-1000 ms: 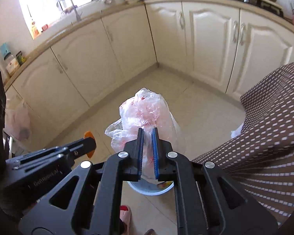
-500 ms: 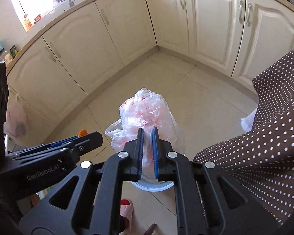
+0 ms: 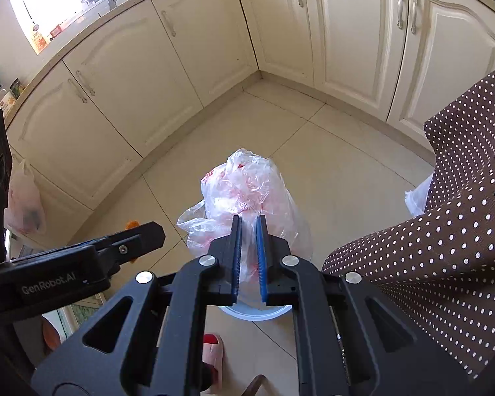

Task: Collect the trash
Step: 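Carry the peel and plastic bag over the blue bin and open both tools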

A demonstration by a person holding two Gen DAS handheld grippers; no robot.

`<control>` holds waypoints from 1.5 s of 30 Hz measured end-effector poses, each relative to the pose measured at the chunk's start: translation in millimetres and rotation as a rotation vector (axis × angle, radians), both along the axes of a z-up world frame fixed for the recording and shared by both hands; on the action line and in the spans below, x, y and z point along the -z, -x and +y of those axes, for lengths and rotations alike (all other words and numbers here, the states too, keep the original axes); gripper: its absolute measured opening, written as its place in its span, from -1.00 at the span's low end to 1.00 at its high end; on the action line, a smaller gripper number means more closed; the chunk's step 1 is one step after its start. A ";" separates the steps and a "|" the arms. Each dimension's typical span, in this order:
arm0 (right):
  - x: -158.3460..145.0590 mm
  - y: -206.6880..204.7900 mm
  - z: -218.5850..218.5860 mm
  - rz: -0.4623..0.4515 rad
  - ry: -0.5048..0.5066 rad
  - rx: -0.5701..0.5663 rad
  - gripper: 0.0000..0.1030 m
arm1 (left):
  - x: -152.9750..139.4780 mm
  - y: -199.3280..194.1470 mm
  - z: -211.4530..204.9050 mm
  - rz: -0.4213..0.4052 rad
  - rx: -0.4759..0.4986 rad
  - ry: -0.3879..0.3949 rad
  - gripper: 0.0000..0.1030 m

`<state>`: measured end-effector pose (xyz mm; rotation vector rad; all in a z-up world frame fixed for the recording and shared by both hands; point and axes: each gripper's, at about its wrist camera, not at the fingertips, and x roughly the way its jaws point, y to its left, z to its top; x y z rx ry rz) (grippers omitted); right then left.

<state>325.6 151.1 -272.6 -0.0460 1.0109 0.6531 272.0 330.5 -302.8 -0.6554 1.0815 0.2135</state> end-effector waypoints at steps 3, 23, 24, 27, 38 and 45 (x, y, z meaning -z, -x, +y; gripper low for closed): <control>0.0 -0.8 -1.2 0.006 -0.003 0.007 -0.81 | 0.0 -1.6 -1.9 -0.002 0.016 0.012 -0.16; 10.0 -2.4 8.6 0.048 -0.021 -0.018 -0.81 | -2.2 4.1 1.8 0.044 -0.038 -0.082 -0.28; 10.6 -2.3 10.8 0.051 -0.026 -0.022 -0.81 | -1.6 4.8 3.3 0.051 -0.046 -0.093 -0.28; 11.6 -2.8 13.4 0.054 -0.034 -0.038 -0.75 | 0.0 5.7 8.2 0.059 -0.062 -0.093 -0.28; 4.8 2.7 17.3 0.047 -0.048 -0.050 -0.61 | -5.7 9.0 12.4 0.061 -0.091 -0.107 -0.28; -15.9 8.7 3.4 0.022 -0.069 -0.022 -0.61 | -22.7 14.2 2.4 0.035 -0.080 -0.125 -0.28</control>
